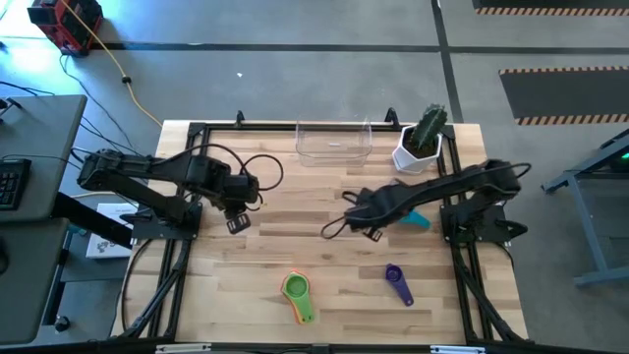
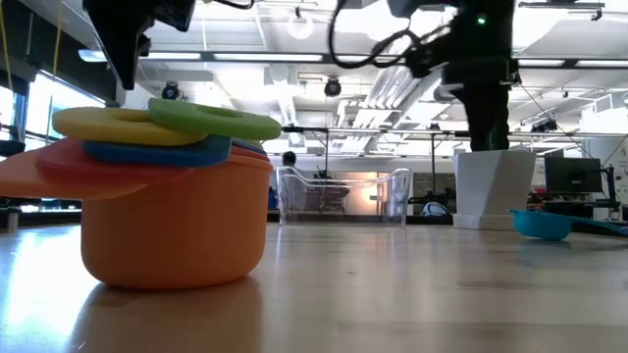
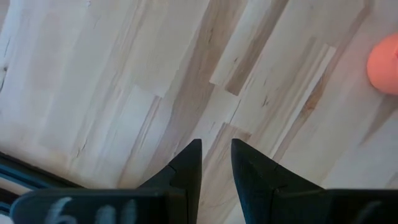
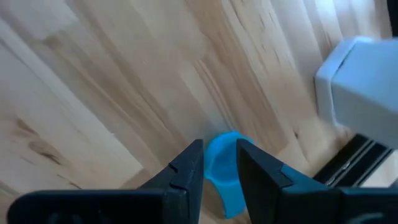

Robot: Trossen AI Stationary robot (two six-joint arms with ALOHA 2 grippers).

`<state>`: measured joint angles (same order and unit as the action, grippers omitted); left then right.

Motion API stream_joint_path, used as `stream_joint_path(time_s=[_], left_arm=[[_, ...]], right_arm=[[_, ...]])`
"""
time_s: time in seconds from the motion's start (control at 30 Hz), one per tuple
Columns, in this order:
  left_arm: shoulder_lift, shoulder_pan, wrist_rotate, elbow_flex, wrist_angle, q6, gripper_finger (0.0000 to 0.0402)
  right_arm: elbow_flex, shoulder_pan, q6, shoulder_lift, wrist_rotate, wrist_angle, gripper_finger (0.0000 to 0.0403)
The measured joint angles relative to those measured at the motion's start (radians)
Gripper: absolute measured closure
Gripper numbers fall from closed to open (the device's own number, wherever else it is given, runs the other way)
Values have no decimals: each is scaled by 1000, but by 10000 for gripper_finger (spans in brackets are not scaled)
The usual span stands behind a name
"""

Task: Nest measuring cups in basket
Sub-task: Stack the light blue measuring cup on top of the green measuring cup

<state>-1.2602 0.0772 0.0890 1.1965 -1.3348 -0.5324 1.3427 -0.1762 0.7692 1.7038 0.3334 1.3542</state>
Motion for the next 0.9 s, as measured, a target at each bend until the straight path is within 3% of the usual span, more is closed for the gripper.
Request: stream_joint_path(time_s=[0.37, 0.57, 0.9], left_arm=[[0, -39, 0, 0, 1, -117, 323], [0, -38, 0, 0, 1, -122, 323], [0, -38, 0, 0, 1, -120, 323]], right_arm=[[-304, 0, 102, -203, -53, -228, 271], [-398, 4, 174, -209, -34, -263, 251], [-462, 15, 280, -208, -46, -335, 253]])
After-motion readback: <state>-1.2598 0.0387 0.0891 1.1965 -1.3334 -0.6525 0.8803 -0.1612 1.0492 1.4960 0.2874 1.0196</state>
